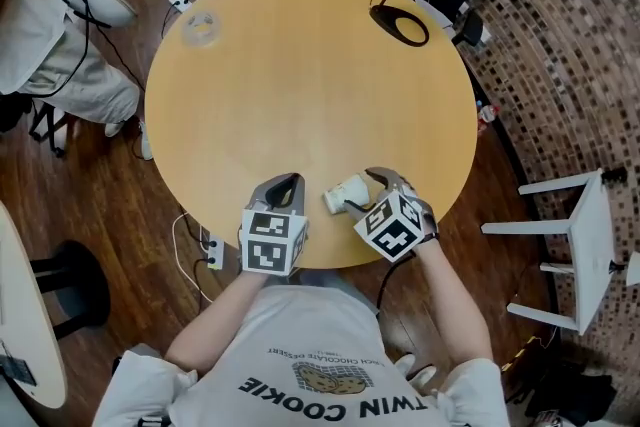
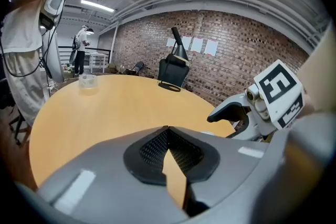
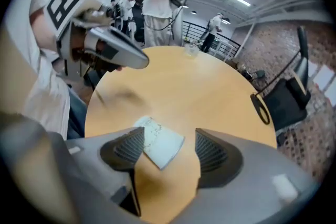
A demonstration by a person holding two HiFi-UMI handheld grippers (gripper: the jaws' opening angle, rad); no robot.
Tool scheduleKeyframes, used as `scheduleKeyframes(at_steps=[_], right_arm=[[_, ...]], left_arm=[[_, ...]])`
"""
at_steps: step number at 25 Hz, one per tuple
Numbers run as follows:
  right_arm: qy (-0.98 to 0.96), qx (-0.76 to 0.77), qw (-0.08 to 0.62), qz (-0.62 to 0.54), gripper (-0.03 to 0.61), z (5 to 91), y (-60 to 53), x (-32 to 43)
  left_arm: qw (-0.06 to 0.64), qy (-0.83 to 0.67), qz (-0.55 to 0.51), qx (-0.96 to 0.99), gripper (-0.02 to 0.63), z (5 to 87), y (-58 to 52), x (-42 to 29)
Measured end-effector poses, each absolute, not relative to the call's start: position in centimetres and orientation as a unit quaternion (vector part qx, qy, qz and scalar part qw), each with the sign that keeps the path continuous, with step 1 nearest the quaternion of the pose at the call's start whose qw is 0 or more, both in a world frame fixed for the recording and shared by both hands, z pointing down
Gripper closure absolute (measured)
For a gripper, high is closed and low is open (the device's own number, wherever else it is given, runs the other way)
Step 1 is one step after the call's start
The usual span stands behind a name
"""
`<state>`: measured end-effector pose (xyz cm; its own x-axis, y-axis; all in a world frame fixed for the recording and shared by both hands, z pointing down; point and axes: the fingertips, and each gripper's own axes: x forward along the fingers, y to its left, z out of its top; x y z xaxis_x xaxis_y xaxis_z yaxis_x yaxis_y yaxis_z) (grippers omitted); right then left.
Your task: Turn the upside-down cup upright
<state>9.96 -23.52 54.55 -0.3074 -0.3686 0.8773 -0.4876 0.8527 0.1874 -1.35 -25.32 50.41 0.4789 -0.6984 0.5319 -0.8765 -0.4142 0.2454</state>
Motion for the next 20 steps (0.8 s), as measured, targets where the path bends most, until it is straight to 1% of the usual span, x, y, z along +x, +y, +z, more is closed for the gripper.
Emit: scheduleKeyframes(at_steps=[4, 7, 9, 11, 14, 15, 17, 18, 20], right_arm=[[-0.829, 0.276, 0.452, 0.181, 0.284, 55.0, -23.9, 11.8], [-0.838, 0.235, 0.366, 0.329, 0.285, 55.3, -22.9, 12.3], [-0.832, 0.220, 0.310, 0.403, 0.285, 55.4, -22.8, 12.7], [-0.825, 0.216, 0.285, 0.439, 0.287, 55.9, -22.7, 13.2], [-0.820, 0.212, 0.268, 0.459, 0.298, 56.4, -22.6, 13.5], [-0.820, 0.209, 0.260, 0.465, 0.326, 56.5, -22.6, 13.5], [-0.822, 0.206, 0.244, 0.471, 0.427, 56.5, -22.8, 13.4], [-0.823, 0.204, 0.239, 0.472, 0.462, 56.5, -22.9, 13.4], [-0.825, 0.199, 0.236, 0.473, 0.505, 56.6, -22.9, 13.3]], left_arm=[[0.248, -0.479, 0.181, 0.822, 0.607, 50.4, -25.1, -1.0], [0.250, -0.480, 0.182, 0.821, 0.607, 50.4, -25.0, -0.8], [0.251, -0.481, 0.182, 0.820, 0.609, 50.3, -25.0, -0.7], [0.251, -0.484, 0.184, 0.818, 0.607, 50.3, -24.9, -0.8], [0.253, -0.487, 0.186, 0.815, 0.608, 50.4, -24.8, -0.8], [0.253, -0.487, 0.186, 0.815, 0.608, 50.4, -24.8, -0.7], [0.252, -0.487, 0.187, 0.815, 0.609, 50.4, -24.7, -0.6], [0.252, -0.487, 0.187, 0.815, 0.608, 50.4, -24.7, -0.5], [0.252, -0.487, 0.187, 0.815, 0.607, 50.4, -24.7, -0.4]])
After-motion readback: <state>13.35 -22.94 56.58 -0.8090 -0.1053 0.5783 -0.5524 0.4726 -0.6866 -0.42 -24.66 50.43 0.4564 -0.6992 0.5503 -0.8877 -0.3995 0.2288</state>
